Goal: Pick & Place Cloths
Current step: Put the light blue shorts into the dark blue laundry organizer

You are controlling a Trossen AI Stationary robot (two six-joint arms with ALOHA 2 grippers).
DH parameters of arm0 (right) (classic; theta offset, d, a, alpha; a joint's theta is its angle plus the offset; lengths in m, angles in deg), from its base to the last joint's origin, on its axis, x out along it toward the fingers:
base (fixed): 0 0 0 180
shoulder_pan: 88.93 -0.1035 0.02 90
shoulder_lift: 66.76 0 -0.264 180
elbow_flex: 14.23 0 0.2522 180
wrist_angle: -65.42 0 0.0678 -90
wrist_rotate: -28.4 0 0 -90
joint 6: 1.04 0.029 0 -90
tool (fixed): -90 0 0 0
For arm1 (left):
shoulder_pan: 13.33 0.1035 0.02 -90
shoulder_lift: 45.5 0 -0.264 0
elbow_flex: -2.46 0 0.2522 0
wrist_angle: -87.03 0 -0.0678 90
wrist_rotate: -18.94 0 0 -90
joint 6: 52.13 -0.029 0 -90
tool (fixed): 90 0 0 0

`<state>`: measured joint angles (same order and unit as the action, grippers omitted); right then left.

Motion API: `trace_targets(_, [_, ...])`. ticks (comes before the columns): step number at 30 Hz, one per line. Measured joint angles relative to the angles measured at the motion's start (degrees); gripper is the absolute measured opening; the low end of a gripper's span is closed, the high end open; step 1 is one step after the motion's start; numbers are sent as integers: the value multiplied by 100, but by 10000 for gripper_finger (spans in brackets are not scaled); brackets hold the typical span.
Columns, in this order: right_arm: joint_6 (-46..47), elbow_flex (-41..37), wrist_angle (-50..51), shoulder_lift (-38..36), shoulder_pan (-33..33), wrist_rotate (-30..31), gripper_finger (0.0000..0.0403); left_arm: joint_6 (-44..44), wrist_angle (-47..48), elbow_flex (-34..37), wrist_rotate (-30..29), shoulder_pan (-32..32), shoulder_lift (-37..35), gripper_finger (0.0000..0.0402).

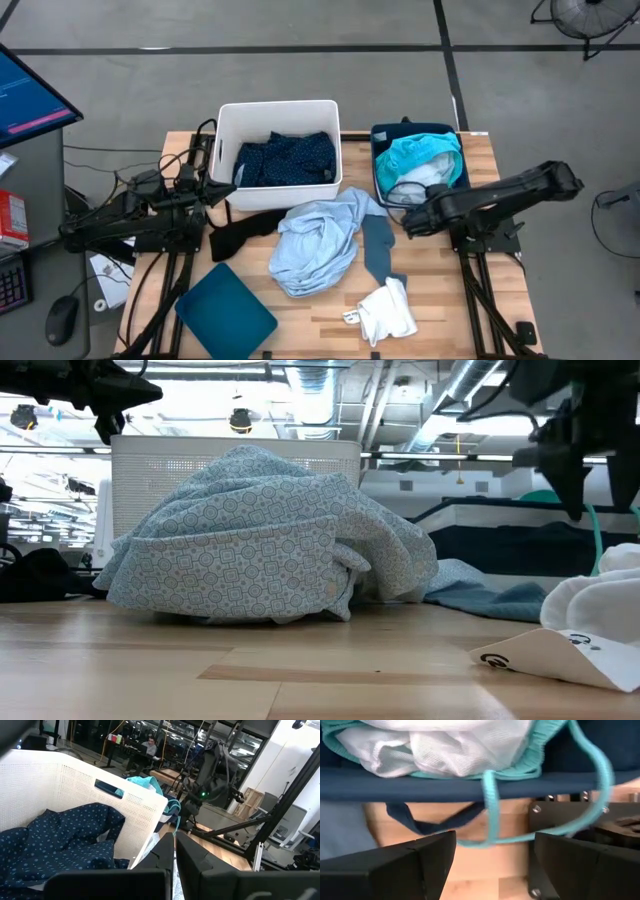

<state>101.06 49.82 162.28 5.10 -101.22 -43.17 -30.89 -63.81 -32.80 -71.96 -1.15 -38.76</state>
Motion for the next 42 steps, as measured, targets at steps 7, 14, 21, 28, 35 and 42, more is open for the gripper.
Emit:
trace_targets(7, [-316,-130,-201,249,119,115,146,0,0,0,2,0,0,1])
trace_targets(14, [-1093,-127,-600,38,369,58,13,0,0,0,7,-2,0,1])
trace_targets(21, [-1579,526,-547,-365,495,111,3,0,0,0,10,-1,0,1])
trace_targets(28, [-2369,1524,-538,-906,1119,1110,1,0,0,0,20,-2,0,1])
trace_targets(35, [-3270,1474,-540,-1058,2492,1446,1,7,0,0,17,0,2,1])
trace_targets(42, [-3937,991,-889,-453,3612,1402,6,33,-2,0,-2,0,2,1])
